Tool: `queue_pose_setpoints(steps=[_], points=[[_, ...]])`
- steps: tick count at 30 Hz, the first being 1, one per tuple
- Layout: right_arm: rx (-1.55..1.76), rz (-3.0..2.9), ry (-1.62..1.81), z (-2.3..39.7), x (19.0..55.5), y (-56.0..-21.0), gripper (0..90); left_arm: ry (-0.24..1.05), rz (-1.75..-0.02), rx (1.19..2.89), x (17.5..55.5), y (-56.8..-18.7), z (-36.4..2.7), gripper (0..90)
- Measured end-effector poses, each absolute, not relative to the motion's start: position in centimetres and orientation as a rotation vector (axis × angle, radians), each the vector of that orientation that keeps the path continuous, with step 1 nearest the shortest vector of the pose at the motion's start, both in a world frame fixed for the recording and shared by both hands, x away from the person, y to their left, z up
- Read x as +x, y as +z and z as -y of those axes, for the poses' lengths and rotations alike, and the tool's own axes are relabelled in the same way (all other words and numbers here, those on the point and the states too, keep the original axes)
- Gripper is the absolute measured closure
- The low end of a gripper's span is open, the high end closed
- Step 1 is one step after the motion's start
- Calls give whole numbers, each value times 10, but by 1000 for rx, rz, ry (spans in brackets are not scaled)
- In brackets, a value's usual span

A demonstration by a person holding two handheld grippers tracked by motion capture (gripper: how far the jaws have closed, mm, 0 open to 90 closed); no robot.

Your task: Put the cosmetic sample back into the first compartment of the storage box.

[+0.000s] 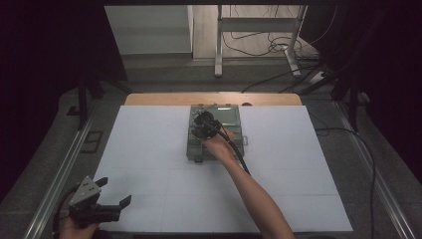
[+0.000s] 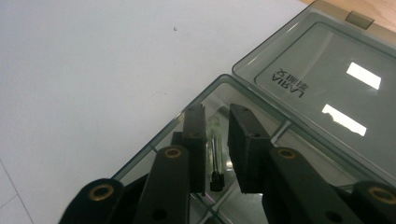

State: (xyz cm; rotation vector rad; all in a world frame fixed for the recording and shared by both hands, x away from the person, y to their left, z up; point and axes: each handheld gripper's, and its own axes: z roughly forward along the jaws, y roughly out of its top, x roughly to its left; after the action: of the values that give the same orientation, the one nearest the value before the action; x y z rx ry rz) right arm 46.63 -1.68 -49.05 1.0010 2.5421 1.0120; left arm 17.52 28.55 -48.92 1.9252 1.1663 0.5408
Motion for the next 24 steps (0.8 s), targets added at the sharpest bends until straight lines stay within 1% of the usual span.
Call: queue_pose_setpoints(steps=[3, 14, 24], points=[[990, -2545, 1012, 19, 465, -487, 744, 543, -1165, 1925, 175, -489, -285, 5], [945, -2574, 1031, 28, 452, -478, 608, 543, -1167, 1928, 175, -489, -285, 5], [910, -2588, 1059, 34, 442, -472, 560, 542, -1168, 1927, 175, -489, -285, 5]])
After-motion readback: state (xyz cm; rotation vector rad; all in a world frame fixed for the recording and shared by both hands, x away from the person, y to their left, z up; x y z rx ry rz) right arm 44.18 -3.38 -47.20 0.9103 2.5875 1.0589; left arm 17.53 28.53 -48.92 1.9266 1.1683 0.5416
